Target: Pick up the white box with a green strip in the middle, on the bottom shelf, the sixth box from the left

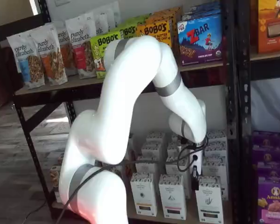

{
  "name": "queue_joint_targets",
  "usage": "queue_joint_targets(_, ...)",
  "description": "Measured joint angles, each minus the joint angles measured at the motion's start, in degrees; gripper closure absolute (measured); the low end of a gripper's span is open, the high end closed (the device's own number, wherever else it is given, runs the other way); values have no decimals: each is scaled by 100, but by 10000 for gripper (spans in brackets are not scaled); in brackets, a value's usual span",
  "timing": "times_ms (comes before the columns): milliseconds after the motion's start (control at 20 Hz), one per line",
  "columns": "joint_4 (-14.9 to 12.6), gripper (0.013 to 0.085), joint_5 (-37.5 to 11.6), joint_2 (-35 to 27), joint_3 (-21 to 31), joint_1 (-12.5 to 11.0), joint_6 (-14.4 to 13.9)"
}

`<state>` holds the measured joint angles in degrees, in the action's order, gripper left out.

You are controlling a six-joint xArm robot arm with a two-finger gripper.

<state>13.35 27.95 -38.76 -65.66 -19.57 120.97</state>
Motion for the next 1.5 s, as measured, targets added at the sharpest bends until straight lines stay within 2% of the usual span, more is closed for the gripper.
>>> queue_joint_targets(200, -151, 130, 25, -15, -99, 89, -226)
queue_joint_targets(550, -262, 130, 128, -164, -354, 110, -358)
queue_joint_targets(1150, -704, 130, 41, -1098, -1305, -26, -602)
queue_joint_targets(1500, -470, 130, 82, -1523, -1838, -35, -398)
